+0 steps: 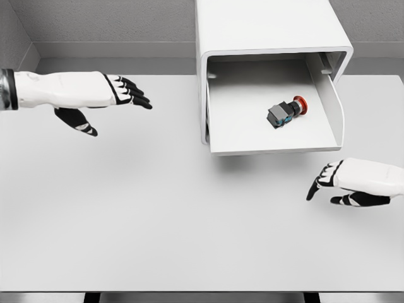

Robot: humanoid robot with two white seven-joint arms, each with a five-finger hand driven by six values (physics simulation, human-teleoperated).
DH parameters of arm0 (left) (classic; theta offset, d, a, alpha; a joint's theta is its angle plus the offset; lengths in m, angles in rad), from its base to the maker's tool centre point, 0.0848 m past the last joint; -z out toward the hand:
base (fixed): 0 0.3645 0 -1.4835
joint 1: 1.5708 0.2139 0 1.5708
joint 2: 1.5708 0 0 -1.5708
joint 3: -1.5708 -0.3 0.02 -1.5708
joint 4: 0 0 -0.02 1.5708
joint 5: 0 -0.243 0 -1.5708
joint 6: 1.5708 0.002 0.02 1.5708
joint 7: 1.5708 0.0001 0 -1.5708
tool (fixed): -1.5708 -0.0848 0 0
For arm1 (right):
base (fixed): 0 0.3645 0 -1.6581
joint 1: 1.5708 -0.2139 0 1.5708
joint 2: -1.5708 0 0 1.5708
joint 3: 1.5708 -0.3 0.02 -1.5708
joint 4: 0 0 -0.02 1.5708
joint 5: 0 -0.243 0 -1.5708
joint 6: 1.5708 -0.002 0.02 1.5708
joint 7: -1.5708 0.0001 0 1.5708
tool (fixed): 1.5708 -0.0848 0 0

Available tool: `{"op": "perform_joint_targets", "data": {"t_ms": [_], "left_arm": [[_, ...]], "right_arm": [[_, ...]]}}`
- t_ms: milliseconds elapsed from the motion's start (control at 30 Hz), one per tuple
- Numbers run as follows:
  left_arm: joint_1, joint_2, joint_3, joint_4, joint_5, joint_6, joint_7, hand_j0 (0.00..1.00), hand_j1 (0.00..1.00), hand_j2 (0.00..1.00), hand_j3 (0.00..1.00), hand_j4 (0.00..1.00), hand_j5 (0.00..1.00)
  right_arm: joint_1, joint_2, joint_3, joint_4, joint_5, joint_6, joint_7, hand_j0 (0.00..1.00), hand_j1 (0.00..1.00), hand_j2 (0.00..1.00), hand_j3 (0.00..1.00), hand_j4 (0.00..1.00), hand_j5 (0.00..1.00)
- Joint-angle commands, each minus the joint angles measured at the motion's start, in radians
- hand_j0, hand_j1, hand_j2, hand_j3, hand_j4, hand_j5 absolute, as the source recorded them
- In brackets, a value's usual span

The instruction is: Slide open multi-storey tabletop storage cabinets and put open load switch and slide close multi-storey tabletop storage cabinets

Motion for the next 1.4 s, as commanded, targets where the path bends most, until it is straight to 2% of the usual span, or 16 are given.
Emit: {"op": "perform_joint_targets", "data": {"t_ms": [0, 167, 300, 533, 733, 967, 1033, 1100, 1200, 1367], "left_arm": [[0.002, -0.005, 0.000, 0.002, 0.000, 0.002, 0.000, 1.00, 1.00, 1.00, 1.00, 1.00, 1.00], [-0.005, -0.006, 0.000, 0.002, -0.001, 0.002, 0.000, 1.00, 1.00, 1.00, 1.00, 1.00, 1.00], [-0.008, -0.006, 0.002, 0.001, 0.002, 0.002, 0.000, 1.00, 1.00, 1.00, 1.00, 1.00, 1.00], [-0.008, -0.006, 0.003, 0.002, 0.002, 0.002, 0.000, 1.00, 1.00, 1.00, 1.00, 1.00, 1.00], [-0.008, -0.006, 0.002, 0.005, 0.000, 0.002, 0.000, 1.00, 1.00, 1.00, 1.00, 1.00, 1.00], [-0.006, -0.006, 0.002, 0.007, -0.001, 0.002, 0.000, 1.00, 1.00, 1.00, 1.00, 1.00, 1.00], [-0.005, -0.006, 0.002, 0.008, -0.001, 0.002, -0.001, 1.00, 1.00, 1.00, 1.00, 1.00, 1.00], [-0.005, -0.006, 0.002, 0.008, -0.001, 0.002, -0.001, 1.00, 1.00, 1.00, 1.00, 1.00, 1.00], [-0.011, -0.005, 0.009, 0.007, 0.002, 0.002, 0.000, 1.00, 1.00, 1.00, 1.00, 1.00, 1.00], [-0.020, -0.005, 0.009, 0.001, 0.002, 0.002, -0.001, 1.00, 1.00, 1.00, 1.00, 1.00, 1.00]], "right_arm": [[0.000, -0.001, -0.044, -0.003, -0.008, 0.000, 0.001, 0.63, 0.63, 0.63, 0.63, 0.63, 0.63], [-0.006, 0.006, -0.071, -0.003, -0.017, 0.000, 0.001, 0.63, 0.63, 0.63, 0.63, 0.63, 0.63], [-0.034, 0.006, -0.071, -0.003, -0.040, 0.000, 0.001, 0.64, 0.64, 0.64, 0.64, 0.64, 0.64], [-0.041, 0.006, -0.062, -0.001, -0.063, 0.000, 0.001, 0.65, 0.65, 0.65, 0.65, 0.65, 0.65], [-0.032, 0.012, -0.001, 0.006, 0.044, 0.000, 0.001, 0.66, 0.66, 0.66, 0.66, 0.66, 0.66], [-0.005, 0.014, -0.015, -0.001, 0.081, 0.000, 0.001, 0.66, 0.66, 0.66, 0.66, 0.66, 0.66], [-0.003, 0.016, -0.085, -0.001, 0.063, 0.000, 0.001, 0.65, 0.65, 0.65, 0.65, 0.65, 0.65], [-0.009, 0.017, -0.114, -0.003, -0.011, 0.000, 0.001, 0.65, 0.65, 0.65, 0.65, 0.65, 0.65], [-0.037, 0.016, -0.118, -0.003, -0.072, 0.000, 0.001, 0.66, 0.66, 0.66, 0.66, 0.66, 0.66], [-0.058, 0.009, -0.087, -0.003, -0.072, 0.000, 0.001, 0.67, 0.67, 0.67, 0.67, 0.67, 0.67]]}}
